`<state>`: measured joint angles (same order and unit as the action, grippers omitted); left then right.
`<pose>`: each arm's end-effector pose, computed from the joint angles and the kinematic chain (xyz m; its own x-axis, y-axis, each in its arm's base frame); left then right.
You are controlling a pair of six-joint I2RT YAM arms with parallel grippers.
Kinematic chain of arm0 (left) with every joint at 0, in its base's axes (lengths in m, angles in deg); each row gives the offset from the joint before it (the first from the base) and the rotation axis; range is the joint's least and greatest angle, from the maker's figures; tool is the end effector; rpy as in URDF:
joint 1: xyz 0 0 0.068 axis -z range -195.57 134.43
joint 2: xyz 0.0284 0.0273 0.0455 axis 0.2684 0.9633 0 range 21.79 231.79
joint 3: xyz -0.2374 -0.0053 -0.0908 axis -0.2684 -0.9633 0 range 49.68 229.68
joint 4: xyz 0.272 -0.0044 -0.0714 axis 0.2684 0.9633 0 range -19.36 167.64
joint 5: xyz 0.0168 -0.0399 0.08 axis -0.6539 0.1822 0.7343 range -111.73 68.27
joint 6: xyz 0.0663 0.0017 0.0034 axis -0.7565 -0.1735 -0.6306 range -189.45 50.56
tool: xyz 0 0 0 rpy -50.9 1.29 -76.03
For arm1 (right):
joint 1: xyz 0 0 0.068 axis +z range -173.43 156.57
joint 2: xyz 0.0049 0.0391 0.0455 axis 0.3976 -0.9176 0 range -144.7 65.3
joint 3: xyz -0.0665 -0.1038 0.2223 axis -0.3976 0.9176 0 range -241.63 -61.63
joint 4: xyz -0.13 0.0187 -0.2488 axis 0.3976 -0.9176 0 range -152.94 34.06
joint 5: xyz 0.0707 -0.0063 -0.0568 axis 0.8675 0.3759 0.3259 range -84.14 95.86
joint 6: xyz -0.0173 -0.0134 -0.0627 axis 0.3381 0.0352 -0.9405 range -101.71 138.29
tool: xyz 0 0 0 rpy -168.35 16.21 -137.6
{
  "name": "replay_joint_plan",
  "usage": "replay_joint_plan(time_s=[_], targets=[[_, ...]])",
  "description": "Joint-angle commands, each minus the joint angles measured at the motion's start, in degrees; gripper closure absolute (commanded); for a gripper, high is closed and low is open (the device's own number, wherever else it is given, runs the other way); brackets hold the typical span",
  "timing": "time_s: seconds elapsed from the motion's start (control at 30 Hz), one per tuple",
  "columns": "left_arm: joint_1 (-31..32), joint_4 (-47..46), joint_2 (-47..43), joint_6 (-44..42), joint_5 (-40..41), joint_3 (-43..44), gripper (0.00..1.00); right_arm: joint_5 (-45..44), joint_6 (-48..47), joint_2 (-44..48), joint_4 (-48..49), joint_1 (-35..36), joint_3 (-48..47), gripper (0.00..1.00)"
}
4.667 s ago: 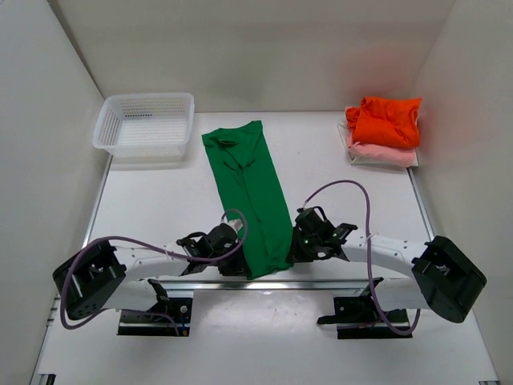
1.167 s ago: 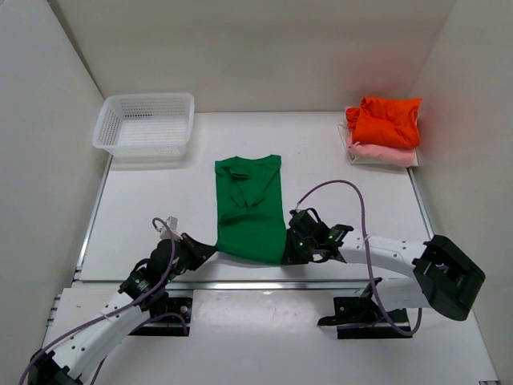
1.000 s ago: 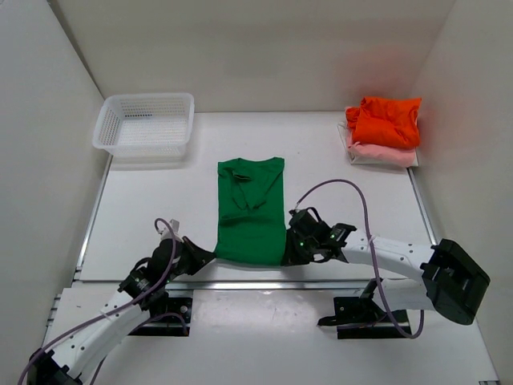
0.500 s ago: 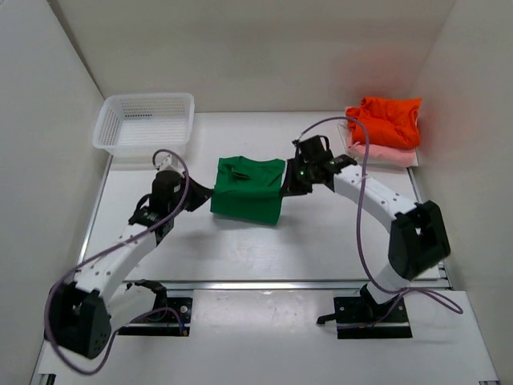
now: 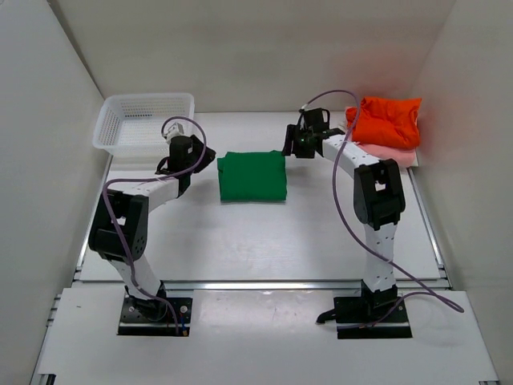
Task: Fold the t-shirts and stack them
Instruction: Fold the long partially folded tshirt into a neat square
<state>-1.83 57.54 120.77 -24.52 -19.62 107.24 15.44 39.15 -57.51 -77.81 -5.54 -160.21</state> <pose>0.3976 -0.0953 0.1641 -0.4716 -0.6112 -0.6356 -0.1797 0.7723 -0.6093 0.4800 0.1642 0.1740 -0.7876 0.1148 -0.6054 -0.1415 0.9225 0.3590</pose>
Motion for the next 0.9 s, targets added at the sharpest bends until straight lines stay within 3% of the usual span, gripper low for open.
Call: replay_joint_plan(time_s=[0.0, 0.03, 0.13, 0.27, 0.33, 0.47, 0.57, 0.63, 0.73, 0.87], targets=[[-0.1, -8.0, -5.3, 0.1, 5.6, -1.0, 0.46, -6.8, -3.5, 6.5, 12.4, -0.4, 4.4, 0.35], [-0.2, -6.6, -5.5, -0.4, 4.2, -0.8, 0.46, -7.6, -3.7, 7.5, 14.1, -0.2, 7.8, 0.17], [1.4, -7.7, -5.6, -0.5, 1.8, -3.2, 0.51, -3.6, -2.2, 12.0, 17.3, -0.4, 15.2, 0.01], [3.5, -5.4, 1.2, 0.3, -2.0, 1.1, 0.50, 5.0, 2.8, 11.6, 17.2, -1.6, 19.2, 0.00], [4.5, -1.9, 6.1, 1.1, -3.3, 7.4, 0.52, 7.2, 5.0, 9.8, 17.0, -1.0, 19.4, 0.01], [4.5, 14.6, 17.2, 2.8, -3.3, 16.3, 0.58, 7.9, 7.6, 2.2, 8.8, 0.7, 11.7, 0.01], [3.0, 13.9, 18.9, 7.2, -6.9, 13.0, 0.68, 10.5, 9.1, -6.4, -1.6, 1.9, 1.0, 0.01], [2.1, 8.5, 17.7, 9.8, -6.9, 8.1, 0.70, 10.4, 8.1, -12.2, -8.3, 3.4, -5.6, 0.01], [2.2, 9.8, 17.0, 8.7, -6.1, 7.3, 0.69, 8.4, 6.1, -16.7, -17.6, 7.0, -16.2, 0.01], [1.8, 8.4, 16.7, 9.2, -7.2, 6.0, 0.68, 12.3, 6.6, -18.0, -22.1, 8.6, -17.3, 0.04]])
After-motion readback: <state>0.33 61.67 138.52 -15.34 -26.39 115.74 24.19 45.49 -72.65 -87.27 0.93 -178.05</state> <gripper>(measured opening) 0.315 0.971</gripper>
